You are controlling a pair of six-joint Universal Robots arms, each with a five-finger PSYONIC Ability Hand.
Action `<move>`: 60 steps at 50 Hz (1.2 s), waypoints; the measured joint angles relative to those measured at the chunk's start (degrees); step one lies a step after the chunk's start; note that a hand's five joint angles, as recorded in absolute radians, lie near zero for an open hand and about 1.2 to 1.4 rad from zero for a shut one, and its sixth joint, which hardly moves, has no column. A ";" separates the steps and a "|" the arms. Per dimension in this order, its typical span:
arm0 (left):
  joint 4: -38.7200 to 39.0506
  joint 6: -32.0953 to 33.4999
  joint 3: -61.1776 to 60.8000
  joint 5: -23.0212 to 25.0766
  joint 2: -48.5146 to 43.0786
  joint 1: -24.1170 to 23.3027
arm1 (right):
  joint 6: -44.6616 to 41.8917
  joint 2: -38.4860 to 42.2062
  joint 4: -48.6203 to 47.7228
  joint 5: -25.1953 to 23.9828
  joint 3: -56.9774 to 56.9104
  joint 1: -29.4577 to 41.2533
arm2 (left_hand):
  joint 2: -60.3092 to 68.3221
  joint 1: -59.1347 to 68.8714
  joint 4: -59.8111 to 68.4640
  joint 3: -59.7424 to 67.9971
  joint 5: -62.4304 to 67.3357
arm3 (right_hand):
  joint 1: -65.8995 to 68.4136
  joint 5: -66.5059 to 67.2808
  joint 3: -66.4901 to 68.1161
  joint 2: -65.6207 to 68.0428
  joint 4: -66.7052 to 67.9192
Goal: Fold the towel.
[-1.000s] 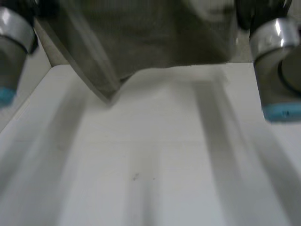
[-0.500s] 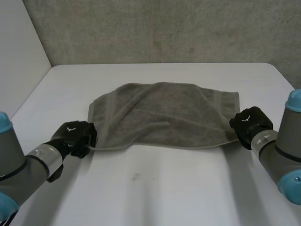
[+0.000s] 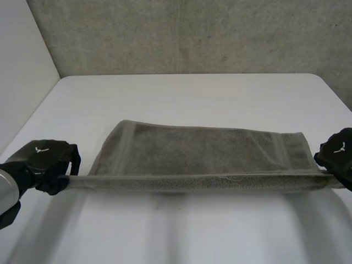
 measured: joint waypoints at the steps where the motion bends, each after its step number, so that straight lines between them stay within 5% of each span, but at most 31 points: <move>1: 1.26 0.09 0.07 0.00 -1.67 0.06 | -0.02 1.38 -0.33 -0.15 -0.07 0.03 | 0.00 0.00 0.00 0.00 0.00 | 0.00 0.00 0.00 0.00 0.00; 21: 15.68 -0.61 22.23 -1.07 -31.68 -7.29 | 6.59 25.46 -13.38 2.15 -17.17 4.07 | 3.29 2.74 3.21 3.29 3.26 | 0.00 0.00 0.00 0.00 0.00; 30: 23.22 -3.79 48.22 -5.84 -34.75 -11.26 | 15.88 30.19 -26.46 7.30 -43.39 9.53 | 3.40 2.76 3.35 3.40 3.31 | 0.00 0.01 0.03 0.03 0.01; 37: 33.45 -10.91 63.10 -10.64 -32.11 -11.85 | 24.07 25.57 -43.97 8.20 -49.07 10.80 | 3.41 2.76 3.36 3.41 3.31 | 0.00 0.01 0.04 0.03 0.01; 47: 41.55 -19.37 55.69 -11.76 -27.95 -10.84 | 27.25 20.41 -51.36 6.24 -36.81 10.53 | 3.41 3.07 3.36 3.42 3.52 | 0.00 0.06 0.04 0.03 0.02; 60: 46.19 -19.25 23.85 -8.00 -28.52 -7.47 | 26.77 22.39 -50.71 -8.47 -13.04 9.76 | 3.42 3.08 3.36 3.42 3.52 | 0.00 0.07 0.25 0.03 0.02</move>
